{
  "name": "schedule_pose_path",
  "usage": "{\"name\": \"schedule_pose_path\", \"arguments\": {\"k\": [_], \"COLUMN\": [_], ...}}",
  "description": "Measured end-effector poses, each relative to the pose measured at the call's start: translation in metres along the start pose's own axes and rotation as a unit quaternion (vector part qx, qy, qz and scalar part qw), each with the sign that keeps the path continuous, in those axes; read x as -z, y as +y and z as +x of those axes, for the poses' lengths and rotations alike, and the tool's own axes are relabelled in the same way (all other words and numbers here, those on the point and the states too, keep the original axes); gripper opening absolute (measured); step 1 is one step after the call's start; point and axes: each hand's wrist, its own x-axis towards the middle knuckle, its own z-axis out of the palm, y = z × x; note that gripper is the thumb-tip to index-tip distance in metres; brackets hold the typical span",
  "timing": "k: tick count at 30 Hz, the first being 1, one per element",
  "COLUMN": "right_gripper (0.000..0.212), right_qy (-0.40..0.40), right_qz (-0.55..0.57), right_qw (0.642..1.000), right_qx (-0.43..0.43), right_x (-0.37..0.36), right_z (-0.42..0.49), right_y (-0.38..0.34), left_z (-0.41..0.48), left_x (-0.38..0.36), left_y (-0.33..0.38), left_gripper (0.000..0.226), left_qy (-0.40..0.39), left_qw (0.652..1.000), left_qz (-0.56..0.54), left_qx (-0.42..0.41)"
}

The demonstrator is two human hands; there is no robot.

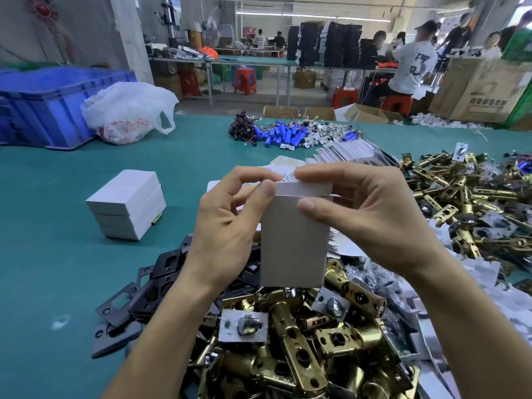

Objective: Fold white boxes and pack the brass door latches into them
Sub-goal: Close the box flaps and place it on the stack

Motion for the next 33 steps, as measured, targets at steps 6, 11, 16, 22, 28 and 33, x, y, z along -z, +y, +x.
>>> {"name": "schedule_pose_path", "arguments": {"k": [6, 11, 16, 22, 28, 33], "right_gripper": [0.019, 0.012, 0.023, 0.03, 0.054, 0.044], "right_qy": [0.052, 0.039, 0.006, -0.022, -0.022, 0.08], "right_qz": [0.03, 0.023, 0.005, 0.023, -0.019, -0.056], "right_qw": [0.998, 0.999, 1.0, 0.999, 0.997, 0.995], "right_qx": [0.026, 0.012, -0.009, -0.037, -0.078, -0.012], "right_x": [-0.004, -0.003, -0.003, 0.0, 0.004, -0.001], "right_z": [-0.007, -0.008, -0.012, -0.011, -0.014, -0.015], "right_y": [0.015, 0.018, 0.019, 0.014, 0.018, 0.018], "left_z": [0.001, -0.001, -0.004, -0.005, -0.003, 0.004], "left_x": [0.001, 0.003, 0.002, 0.003, -0.003, 0.01], "left_y": [-0.003, -0.005, -0.009, -0.008, -0.008, -0.004], "left_gripper": [0.014, 0.015, 0.026, 0.019, 0.032, 0.048], "left_qy": [0.003, -0.005, -0.057, -0.03, -0.011, 0.061], "left_qw": [1.0, 1.0, 0.997, 0.999, 0.999, 0.99], "left_qz": [0.006, -0.009, 0.024, 0.004, -0.002, 0.096], "left_qx": [-0.005, -0.029, -0.053, -0.043, -0.053, 0.085]}}
